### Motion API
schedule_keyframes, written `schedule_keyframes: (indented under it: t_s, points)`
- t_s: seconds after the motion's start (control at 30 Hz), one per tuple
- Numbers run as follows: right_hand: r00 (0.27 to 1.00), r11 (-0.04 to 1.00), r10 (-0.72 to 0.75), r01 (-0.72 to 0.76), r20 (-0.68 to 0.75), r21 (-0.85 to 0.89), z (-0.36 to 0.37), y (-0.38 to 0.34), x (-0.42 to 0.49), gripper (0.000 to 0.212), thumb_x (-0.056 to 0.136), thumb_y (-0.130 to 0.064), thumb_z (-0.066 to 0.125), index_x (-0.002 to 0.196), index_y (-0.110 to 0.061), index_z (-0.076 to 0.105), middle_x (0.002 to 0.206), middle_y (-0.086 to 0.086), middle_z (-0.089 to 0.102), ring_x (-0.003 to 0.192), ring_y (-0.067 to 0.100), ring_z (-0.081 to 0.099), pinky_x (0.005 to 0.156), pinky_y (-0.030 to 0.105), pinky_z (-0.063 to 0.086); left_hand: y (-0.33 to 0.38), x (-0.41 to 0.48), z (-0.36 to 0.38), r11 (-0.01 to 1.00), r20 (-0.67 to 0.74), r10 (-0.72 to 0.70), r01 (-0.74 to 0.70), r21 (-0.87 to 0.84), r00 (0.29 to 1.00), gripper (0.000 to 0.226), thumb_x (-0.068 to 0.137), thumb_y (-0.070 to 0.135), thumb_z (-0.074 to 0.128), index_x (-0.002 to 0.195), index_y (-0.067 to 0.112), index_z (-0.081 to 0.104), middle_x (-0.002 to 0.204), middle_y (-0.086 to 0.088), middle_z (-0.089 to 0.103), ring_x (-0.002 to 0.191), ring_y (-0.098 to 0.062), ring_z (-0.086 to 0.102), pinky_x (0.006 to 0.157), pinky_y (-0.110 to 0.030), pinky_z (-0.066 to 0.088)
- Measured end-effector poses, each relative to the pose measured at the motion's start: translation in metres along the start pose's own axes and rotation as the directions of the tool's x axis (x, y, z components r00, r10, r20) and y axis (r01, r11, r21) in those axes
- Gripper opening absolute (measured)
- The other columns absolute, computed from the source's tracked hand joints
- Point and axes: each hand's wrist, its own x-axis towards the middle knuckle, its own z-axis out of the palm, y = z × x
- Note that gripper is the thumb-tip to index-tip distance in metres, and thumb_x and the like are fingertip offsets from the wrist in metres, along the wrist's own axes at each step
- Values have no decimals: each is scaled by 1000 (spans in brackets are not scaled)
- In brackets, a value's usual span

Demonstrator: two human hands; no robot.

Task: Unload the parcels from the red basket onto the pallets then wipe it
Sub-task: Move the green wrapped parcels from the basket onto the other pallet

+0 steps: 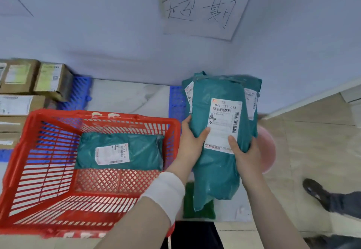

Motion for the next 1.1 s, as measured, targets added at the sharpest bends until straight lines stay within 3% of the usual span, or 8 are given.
schedule_keyframes:
  t_s: [0.1,0.17,0.23,0.33,0.57,0.67,0.77,1.1]
  points:
    - [998,996,-31,27,-46,-86,-10,0,57,39,84,-33,64,116,-16,51,118,3,62,104,22,59,88,35,47,-4,33,43,997,-58,-23,27,69,998,59,87,12,61,137,14,30,119,0,48,110,-14,50,88,-7,38]
    - [997,990,-54,47,-48,-130,-10,-2,94,40,86,-33,62,117,-13,49,118,5,62,104,25,58,86,34,46,-13,61,66,995,-85,-41,48,90,996,58,85,12,62,136,14,34,127,-4,48,118,-19,49,102,-23,38]
    - [998,974,-59,50,-32,-219,-6,-1,125,40,87,-36,59,116,-11,47,109,4,60,102,29,58,75,32,42,-20,85,78,985,-107,-52,69,160,993,58,83,15,65,134,12,38,132,-8,47,121,-23,48,105,-39,39]
    - [993,934,-111,88,-47,-346,6,4,160,42,87,-39,57,114,-8,46,106,6,57,98,31,57,68,32,35,-24,116,84,966,-142,-23,58,251,990,57,81,17,67,131,9,42,128,-10,46,121,-24,46,104,-41,39]
    - [990,870,-139,112,-22,-479,45,28,198,59,87,-46,54,133,-12,37,124,14,46,106,35,52,75,38,42,-43,164,88,923,-46,-27,42,382,999,53,82,18,66,131,10,45,130,-8,48,119,-20,48,104,-31,37]
    - [976,818,-215,163,-29,-551,53,40,210,61,87,-41,55,136,-9,37,124,21,45,112,39,45,89,46,42,-58,179,94,901,-17,-39,42,431,999,58,73,33,65,127,18,50,124,-4,57,113,-18,55,99,-39,44]
    - [966,793,-254,187,-36,-579,58,43,216,61,87,-40,56,137,-9,38,122,24,46,112,40,42,92,46,37,-67,190,97,896,-34,-46,57,440,998,53,77,27,64,127,16,51,123,-5,59,112,-19,55,98,-40,45]
    - [989,842,-104,144,107,-520,44,29,211,80,85,-53,52,147,-14,18,142,17,30,130,33,25,107,42,25,-40,170,87,921,-77,-48,74,381,996,50,87,13,59,134,8,42,131,-6,53,118,-19,51,102,-32,40]
